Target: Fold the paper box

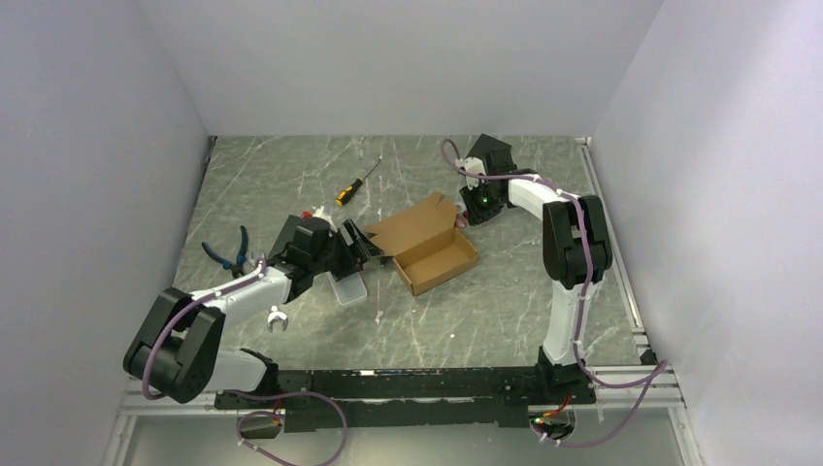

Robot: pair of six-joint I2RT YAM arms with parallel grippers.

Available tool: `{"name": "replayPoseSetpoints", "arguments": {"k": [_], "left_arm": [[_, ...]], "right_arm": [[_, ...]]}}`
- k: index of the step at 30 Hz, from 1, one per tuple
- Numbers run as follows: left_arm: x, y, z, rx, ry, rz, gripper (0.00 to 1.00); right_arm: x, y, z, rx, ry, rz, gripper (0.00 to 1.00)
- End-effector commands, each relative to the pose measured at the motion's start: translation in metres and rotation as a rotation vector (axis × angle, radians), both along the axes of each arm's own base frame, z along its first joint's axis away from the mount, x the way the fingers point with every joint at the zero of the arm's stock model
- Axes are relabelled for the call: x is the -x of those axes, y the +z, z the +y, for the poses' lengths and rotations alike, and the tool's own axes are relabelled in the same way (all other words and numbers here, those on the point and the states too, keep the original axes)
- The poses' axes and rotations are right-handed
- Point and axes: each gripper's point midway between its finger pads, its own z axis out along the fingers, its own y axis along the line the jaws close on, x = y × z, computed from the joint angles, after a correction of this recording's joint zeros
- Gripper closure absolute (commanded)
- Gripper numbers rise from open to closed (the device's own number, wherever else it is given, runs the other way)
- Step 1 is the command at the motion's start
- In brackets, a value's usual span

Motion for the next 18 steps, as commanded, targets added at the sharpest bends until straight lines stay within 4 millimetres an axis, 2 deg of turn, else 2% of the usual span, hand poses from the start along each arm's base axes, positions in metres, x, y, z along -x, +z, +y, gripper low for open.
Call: {"name": "replayPoseSetpoints", "arguments": {"k": [1,6,12,16,18], "left_arm": [[-0.002,0.008,-0.007,0.033,-0.017,-0.024,0.18],[0.000,0.008,-0.006,0.034,-0.014,-0.027,0.18],[0.000,0.007,-0.006,0.043,-0.014,-0.025,0.18],[0.000,0.005,-0.007,0.051,-0.006,-0.022,0.18],[-0.001,0.005,-0.008,0.056,-0.002,-0.021,0.18]], "right_arm": [[-0.001,0.001,-0.005,0.026,0.020,-0.020,0.76],[0.006,0.038,-0.009,-0.022,0.027,-0.089,0.90],[0.025,0.092,-0.006,-0.088,0.057,-0.183,0.93],[0.053,0.116,0.011,-0.177,0.149,-0.200,0.93],[0.076,0.116,0.026,-0.223,0.218,-0.175,0.93]]}}
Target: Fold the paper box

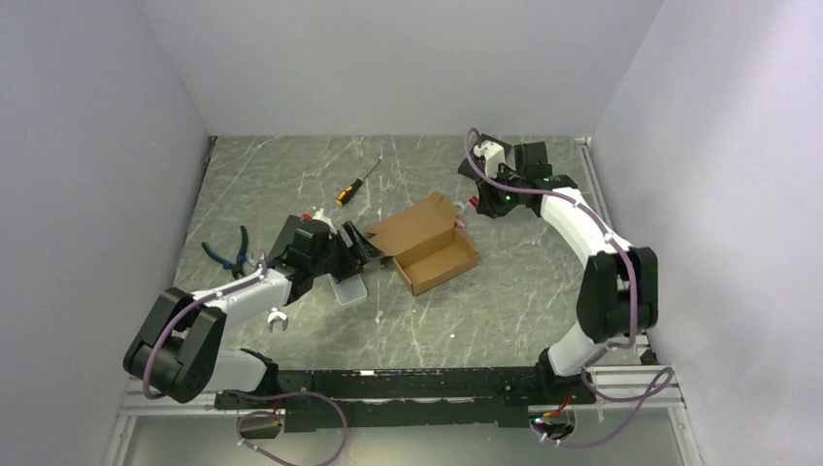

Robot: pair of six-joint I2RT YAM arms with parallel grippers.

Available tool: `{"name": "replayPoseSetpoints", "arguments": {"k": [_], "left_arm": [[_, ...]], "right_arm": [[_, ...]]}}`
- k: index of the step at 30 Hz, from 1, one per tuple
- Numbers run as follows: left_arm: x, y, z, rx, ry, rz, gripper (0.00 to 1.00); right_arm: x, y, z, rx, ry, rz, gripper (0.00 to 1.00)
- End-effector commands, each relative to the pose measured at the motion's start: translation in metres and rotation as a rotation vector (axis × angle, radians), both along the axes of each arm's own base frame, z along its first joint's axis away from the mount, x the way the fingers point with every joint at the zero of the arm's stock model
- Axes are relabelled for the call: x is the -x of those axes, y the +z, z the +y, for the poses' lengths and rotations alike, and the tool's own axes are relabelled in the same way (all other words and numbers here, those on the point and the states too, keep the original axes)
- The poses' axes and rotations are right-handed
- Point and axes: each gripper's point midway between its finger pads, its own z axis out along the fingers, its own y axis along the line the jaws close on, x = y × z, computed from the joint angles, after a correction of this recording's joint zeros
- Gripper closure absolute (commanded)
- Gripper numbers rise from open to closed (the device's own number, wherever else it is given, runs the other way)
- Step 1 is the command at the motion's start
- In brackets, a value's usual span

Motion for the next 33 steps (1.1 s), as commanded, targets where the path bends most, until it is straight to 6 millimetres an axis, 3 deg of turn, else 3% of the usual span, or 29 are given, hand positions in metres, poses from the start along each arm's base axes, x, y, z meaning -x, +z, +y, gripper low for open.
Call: {"name": "replayPoseSetpoints", "arguments": {"k": [1,5,11,15,19,22,33], "left_arm": [[-0.003,0.006,-0.008,0.046,-0.002,-0.018,0.18],[-0.005,0.006,-0.013,0.060,0.004,-0.015,0.18],[-0.009,0.002,-0.018,0.069,0.034,-0.004,0.19],[-0.016,-0.001,-0.021,0.070,0.058,0.006,0.26],[-0.025,-0.004,-0.022,0.050,0.083,0.011,0.39],[-0.032,-0.010,-0.018,0.023,0.115,0.022,0.42],[-0.060,-0.020,-0.020,0.039,0.193,0.005,0.46]], "right_arm": [[0.050,0.007,0.037,-0.102,0.196,0.038,0.92],[0.089,-0.009,0.068,-0.077,0.321,0.068,0.91],[0.092,-0.025,0.078,-0.037,0.340,0.102,0.88],[0.095,-0.034,0.083,-0.001,0.349,0.115,0.73],[0.095,-0.030,0.083,0.001,0.347,0.101,0.52],[0.094,-0.019,0.082,-0.020,0.345,0.077,0.46],[0.096,-0.002,0.077,-0.092,0.343,0.065,0.44]]}}
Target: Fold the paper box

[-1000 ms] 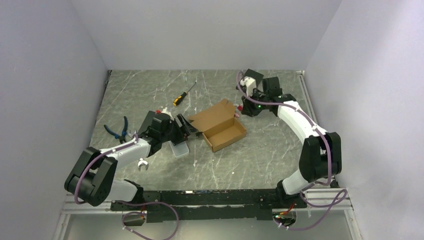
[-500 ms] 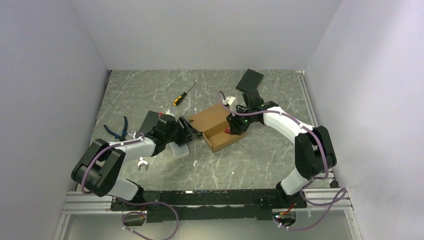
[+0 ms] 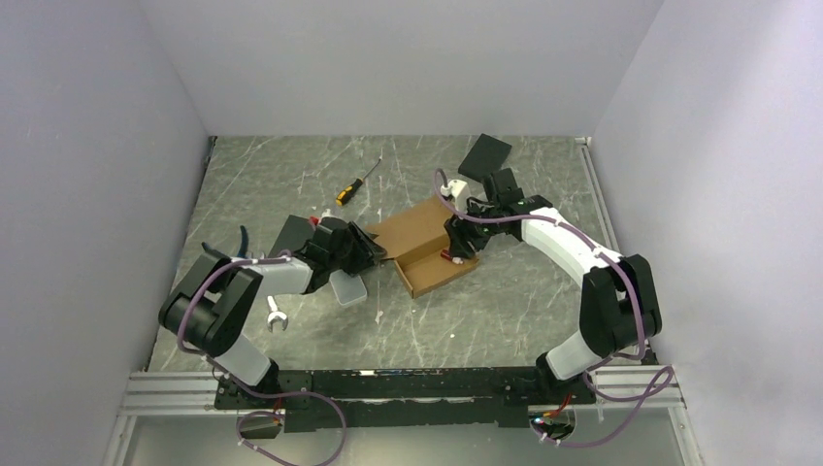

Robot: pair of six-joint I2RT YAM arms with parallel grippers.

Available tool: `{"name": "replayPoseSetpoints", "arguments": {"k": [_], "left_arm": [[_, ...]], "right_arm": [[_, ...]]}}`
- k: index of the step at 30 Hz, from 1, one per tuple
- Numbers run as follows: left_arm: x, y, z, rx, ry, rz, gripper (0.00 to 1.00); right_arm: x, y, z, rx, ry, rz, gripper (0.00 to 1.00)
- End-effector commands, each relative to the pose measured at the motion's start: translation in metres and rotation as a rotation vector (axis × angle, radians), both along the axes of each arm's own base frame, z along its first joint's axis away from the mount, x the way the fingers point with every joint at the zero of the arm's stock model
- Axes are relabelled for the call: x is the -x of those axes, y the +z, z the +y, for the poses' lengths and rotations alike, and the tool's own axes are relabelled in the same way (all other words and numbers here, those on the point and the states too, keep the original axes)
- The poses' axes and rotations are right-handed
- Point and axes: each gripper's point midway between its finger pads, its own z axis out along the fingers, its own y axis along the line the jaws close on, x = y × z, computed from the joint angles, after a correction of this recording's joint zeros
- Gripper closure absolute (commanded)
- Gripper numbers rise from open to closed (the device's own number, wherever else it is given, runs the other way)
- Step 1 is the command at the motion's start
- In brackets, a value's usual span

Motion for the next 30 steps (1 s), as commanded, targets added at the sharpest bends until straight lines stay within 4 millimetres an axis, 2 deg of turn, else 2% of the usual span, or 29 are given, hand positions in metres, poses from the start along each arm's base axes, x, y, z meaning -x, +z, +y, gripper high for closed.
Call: {"name": "replayPoseSetpoints", "arguments": {"k": [1,5,8,12,16,19,24,30], "left_arm": [[-0.030,0.019,-0.009,0.049,0.042,-0.077,0.47],[-0.039,0.015,-0.011,0.078,0.051,-0.083,0.56],[-0.043,0.015,-0.011,0.115,0.057,-0.087,0.68],[-0.039,0.016,-0.006,0.139,0.073,-0.097,0.82],[-0.035,0.025,0.006,0.116,0.089,-0.125,0.91],[-0.030,0.028,0.019,0.055,0.095,-0.134,0.95],[-0.016,0.037,0.043,-0.041,0.093,-0.169,0.97],[-0.001,0.046,0.075,-0.180,0.115,-0.215,0.97]], "right_arm": [[0.000,0.020,0.004,-0.057,0.021,-0.033,0.44],[0.001,0.019,0.004,-0.060,0.024,-0.028,0.44],[0.000,0.019,0.003,-0.060,0.023,-0.027,0.44],[-0.001,0.019,0.002,-0.061,0.019,-0.030,0.44],[-0.006,0.021,-0.003,-0.070,-0.014,-0.028,0.44],[-0.017,0.026,-0.015,-0.118,-0.087,-0.005,0.42],[-0.031,0.029,-0.037,-0.182,-0.197,0.025,0.42],[-0.038,0.027,-0.043,-0.212,-0.237,0.040,0.39]]}}
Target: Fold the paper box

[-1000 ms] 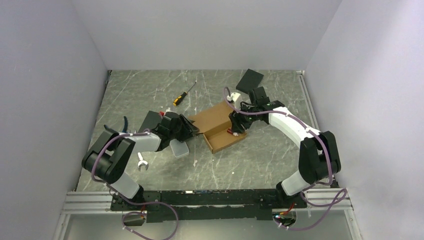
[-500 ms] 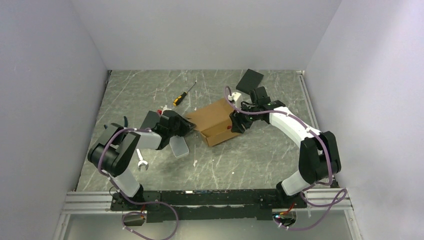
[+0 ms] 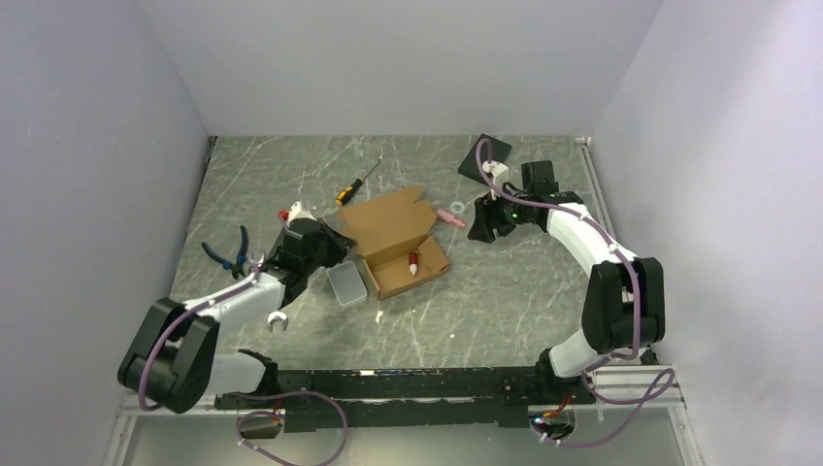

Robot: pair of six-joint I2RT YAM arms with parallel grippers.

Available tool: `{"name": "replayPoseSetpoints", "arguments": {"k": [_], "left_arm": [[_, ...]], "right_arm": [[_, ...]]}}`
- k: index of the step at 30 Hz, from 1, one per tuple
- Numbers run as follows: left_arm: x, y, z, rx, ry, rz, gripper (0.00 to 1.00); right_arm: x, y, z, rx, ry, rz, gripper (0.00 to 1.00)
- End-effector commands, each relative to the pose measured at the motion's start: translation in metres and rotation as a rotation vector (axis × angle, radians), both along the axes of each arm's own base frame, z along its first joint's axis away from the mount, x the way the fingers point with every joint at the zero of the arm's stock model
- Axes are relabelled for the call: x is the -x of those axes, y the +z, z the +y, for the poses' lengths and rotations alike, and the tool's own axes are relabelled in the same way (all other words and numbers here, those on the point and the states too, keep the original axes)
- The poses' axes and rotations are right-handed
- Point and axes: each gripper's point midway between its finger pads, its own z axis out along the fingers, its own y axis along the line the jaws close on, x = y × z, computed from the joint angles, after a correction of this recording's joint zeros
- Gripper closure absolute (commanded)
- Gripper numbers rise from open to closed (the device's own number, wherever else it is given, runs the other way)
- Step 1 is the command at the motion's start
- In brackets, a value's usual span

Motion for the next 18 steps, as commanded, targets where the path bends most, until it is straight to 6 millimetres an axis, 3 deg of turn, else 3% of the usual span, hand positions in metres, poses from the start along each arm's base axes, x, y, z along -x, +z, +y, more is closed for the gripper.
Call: {"name": "replayPoseSetpoints", "arguments": {"k": [1,7,10,14,18], "left_arm": [[0.010,-0.005,0.031,-0.169,0.024,-0.012,0.97],[0.019,-0.008,0.047,-0.249,0.026,-0.009,0.97],[0.022,-0.008,0.046,-0.242,0.011,-0.027,0.97],[0.023,-0.006,0.043,-0.231,-0.010,-0.047,0.97],[0.026,-0.005,0.042,-0.226,-0.025,-0.067,0.97]], "right_arm": [[-0.006,0.009,0.009,-0.060,0.004,-0.025,0.39],[-0.030,-0.024,0.014,0.081,0.070,-0.026,0.38],[-0.050,-0.036,0.019,0.203,0.131,-0.062,0.38],[-0.078,-0.051,0.018,0.299,0.081,-0.041,0.39],[-0.086,-0.066,0.009,0.359,0.051,-0.011,0.40]]}}
